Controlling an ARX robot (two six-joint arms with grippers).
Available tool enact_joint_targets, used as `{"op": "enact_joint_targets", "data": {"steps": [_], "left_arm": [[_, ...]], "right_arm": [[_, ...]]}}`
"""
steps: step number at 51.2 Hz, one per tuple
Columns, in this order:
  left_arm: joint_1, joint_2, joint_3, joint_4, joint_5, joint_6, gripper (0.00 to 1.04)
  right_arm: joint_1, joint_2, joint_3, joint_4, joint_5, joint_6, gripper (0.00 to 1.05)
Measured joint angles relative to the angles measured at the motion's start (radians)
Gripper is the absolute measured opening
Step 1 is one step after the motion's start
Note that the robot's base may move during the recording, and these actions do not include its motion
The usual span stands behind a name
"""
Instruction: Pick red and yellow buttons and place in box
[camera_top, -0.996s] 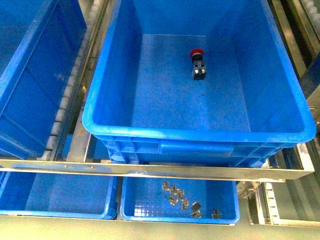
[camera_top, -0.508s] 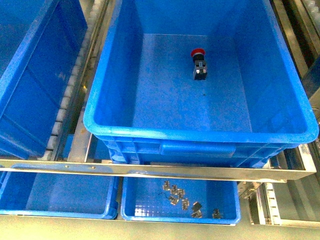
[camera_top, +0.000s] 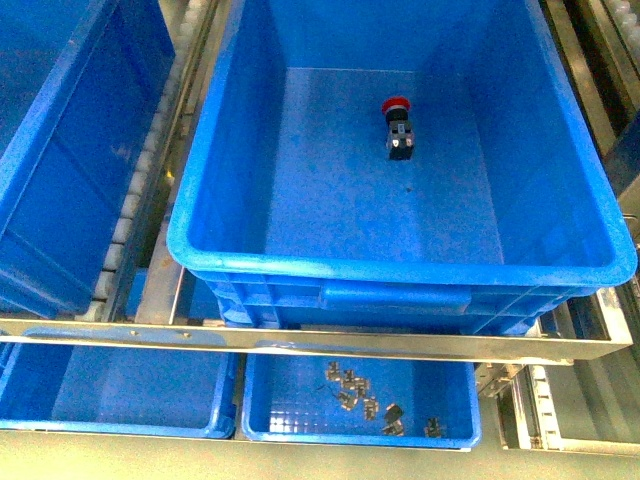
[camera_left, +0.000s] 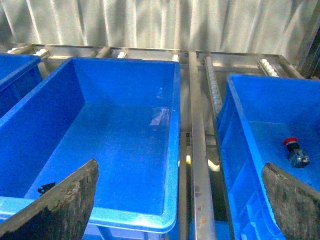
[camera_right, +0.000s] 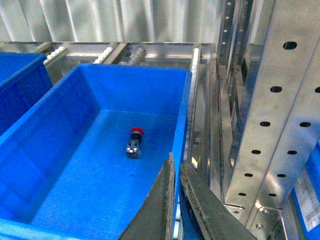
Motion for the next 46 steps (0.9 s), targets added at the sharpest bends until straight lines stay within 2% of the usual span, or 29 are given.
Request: {"op": "enact_joint_targets", "data": {"steps": [20, 46], "left_arm": [[0.000, 0.000, 0.000, 0.000, 0.000, 0.000, 0.97], [0.000, 0.000, 0.000, 0.000, 0.000, 0.000, 0.97]], "right_arm": [[0.000, -0.224, 0.000, -0.212, 0.000, 0.000, 0.04], [0.000, -0.401, -0.001, -0.386, 0.000, 0.000, 0.04]]}}
